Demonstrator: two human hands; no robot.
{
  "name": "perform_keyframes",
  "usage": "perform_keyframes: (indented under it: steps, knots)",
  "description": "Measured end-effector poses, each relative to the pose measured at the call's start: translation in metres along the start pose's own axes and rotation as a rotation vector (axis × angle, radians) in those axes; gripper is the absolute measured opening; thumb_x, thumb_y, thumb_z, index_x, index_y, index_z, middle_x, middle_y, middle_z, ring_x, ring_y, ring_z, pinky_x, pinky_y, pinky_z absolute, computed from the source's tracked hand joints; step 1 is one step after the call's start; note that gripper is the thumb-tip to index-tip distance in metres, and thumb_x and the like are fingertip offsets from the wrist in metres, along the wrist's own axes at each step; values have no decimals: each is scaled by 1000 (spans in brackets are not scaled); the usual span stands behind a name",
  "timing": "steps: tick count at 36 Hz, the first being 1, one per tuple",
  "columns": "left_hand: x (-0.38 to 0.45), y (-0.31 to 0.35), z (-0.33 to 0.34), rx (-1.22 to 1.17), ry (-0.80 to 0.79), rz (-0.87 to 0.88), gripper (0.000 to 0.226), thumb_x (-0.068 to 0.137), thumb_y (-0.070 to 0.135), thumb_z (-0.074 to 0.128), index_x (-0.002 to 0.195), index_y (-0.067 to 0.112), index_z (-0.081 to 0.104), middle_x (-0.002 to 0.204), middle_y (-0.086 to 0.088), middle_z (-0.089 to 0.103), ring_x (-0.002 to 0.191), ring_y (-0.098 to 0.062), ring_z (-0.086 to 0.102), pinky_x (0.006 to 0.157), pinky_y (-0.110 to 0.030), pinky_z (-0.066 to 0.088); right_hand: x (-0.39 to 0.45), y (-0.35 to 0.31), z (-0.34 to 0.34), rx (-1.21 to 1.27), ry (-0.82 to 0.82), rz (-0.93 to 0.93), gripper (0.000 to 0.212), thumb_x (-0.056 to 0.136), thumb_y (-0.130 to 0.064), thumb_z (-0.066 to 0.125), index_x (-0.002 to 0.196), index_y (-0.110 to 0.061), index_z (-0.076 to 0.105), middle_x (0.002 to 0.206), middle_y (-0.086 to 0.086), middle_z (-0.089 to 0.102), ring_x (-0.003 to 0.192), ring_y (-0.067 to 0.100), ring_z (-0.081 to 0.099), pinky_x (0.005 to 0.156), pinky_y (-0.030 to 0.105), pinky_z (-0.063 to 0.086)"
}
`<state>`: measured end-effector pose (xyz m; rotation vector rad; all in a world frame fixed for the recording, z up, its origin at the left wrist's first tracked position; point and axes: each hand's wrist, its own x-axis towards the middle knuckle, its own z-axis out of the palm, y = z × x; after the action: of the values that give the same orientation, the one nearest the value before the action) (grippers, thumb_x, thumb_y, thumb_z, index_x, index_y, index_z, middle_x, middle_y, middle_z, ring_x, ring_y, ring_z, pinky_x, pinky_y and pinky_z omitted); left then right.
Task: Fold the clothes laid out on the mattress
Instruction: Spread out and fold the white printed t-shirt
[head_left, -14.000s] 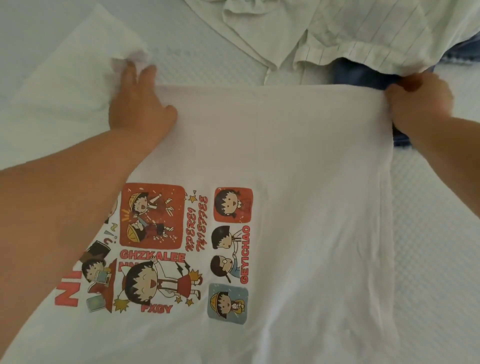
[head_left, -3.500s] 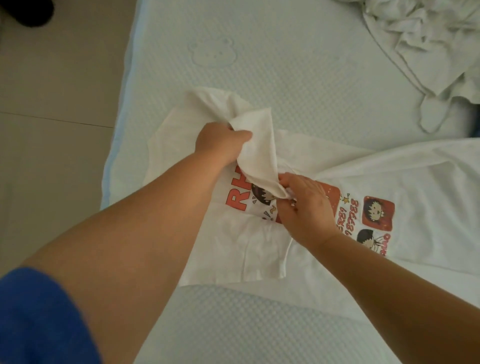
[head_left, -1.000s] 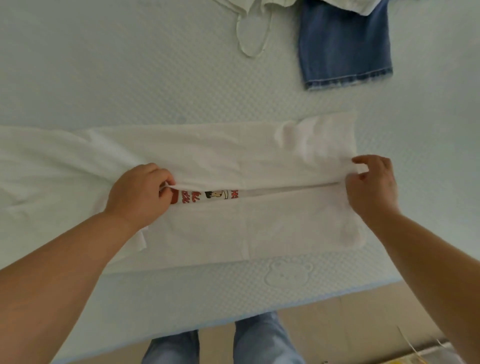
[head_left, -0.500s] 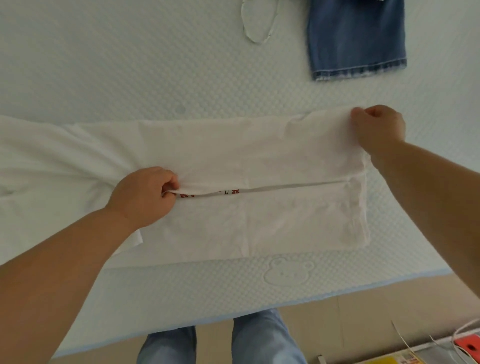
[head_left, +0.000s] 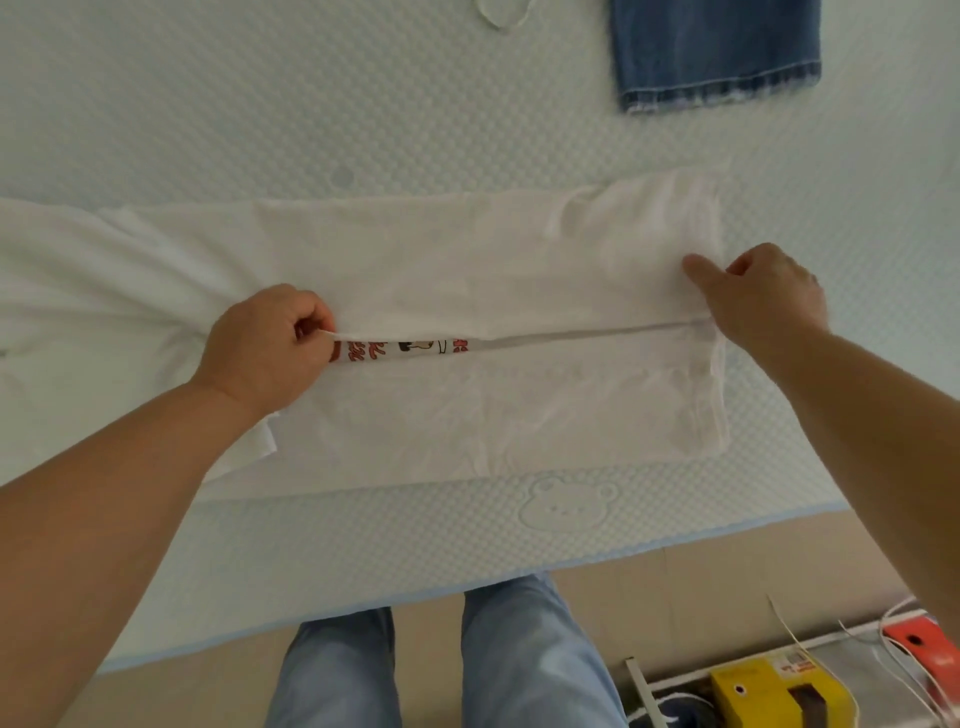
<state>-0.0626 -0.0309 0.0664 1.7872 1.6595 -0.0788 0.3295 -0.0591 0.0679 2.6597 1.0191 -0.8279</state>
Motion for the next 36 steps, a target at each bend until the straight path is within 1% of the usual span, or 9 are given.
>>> perform_keyframes:
  steps: [4,9,12,16,20,24,28,32,36]
  knots:
    - [-2,-2,7,129,-54,53,6,76,11,65,82,13,68,81,-7,57,83,-31,55,71,-35,41,-14,10,8,-13,-71,-9,45,82,-61,54,97,-20,45,87,-1,49,82,22,44,71,35,34]
    - [-2,-2,7,136,-24,52,6,77,16,67,82,15,68,81,-6,58,82,-31,55,70,-34,39,-14,4,5,420,-131,121,35,76,-38,74,97,-20,54,90,-5,57,79,15,55,64,28,41]
    - [-6,-1,4,92,3,65,16,69,31,54,74,18,63,75,1,54,73,-19,48,66,-30,35,-15,6,0,566,-96,128,20,75,-28,76,81,-23,58,81,-9,60,71,9,57,55,21,40]
    - [-11,0,4,106,-15,83,11,74,24,58,73,14,62,74,2,52,72,-22,49,64,-29,33,-22,13,4,531,-76,103,14,77,-24,69,70,-26,56,75,-8,60,69,12,57,62,28,45]
    - [-10,4,6,101,-20,115,11,75,12,69,86,11,68,83,-5,58,81,-30,58,72,-31,41,-19,14,8,508,-150,99,8,77,-20,65,78,-22,58,80,-6,59,74,14,56,60,28,43]
    - [0,20,2,136,97,213,35,77,26,52,99,6,70,95,-16,62,87,-36,59,76,-35,44,-1,-4,-1,617,-116,121,26,77,-35,71,96,-22,61,94,-3,62,82,15,57,72,29,44]
    - [24,34,6,202,133,327,43,76,28,49,105,4,70,106,-20,64,94,-41,59,80,-46,46,21,-26,-13,727,-140,181,36,68,-44,78,90,-17,67,80,-5,66,77,16,63,72,30,51]
    - [41,41,18,291,84,378,49,77,33,54,120,10,64,133,-16,53,124,-38,46,99,-49,36,41,-43,-18,754,-136,126,44,69,-37,81,103,-16,66,89,-6,64,90,18,64,83,33,53]
    - [48,38,36,383,25,345,60,89,44,48,143,19,37,155,-7,21,144,-28,12,113,-49,6,57,-47,-16,714,-31,89,49,79,-35,73,123,-20,57,108,-4,56,105,19,57,96,36,48]
